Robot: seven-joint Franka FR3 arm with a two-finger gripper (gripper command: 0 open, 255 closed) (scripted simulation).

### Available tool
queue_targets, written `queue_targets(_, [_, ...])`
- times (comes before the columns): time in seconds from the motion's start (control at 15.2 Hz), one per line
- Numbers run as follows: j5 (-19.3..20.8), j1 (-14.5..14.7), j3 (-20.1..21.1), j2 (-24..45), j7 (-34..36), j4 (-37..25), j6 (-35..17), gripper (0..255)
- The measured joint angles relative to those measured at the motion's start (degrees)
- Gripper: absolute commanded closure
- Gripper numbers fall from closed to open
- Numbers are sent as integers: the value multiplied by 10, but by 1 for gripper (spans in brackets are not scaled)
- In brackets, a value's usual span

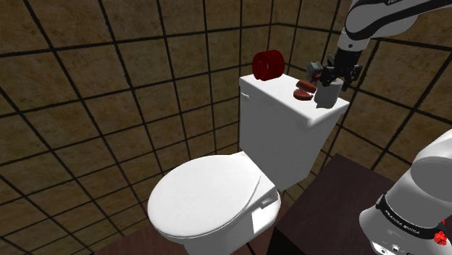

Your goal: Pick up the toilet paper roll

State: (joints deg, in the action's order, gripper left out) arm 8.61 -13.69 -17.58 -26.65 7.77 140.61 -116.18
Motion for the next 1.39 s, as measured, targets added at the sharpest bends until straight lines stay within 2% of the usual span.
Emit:
queue_targets(0.59, [0,0,0,0,0,-3,4,255])
queue_targets(1.39, [-6,3,11,-15,0,-79,96,255])
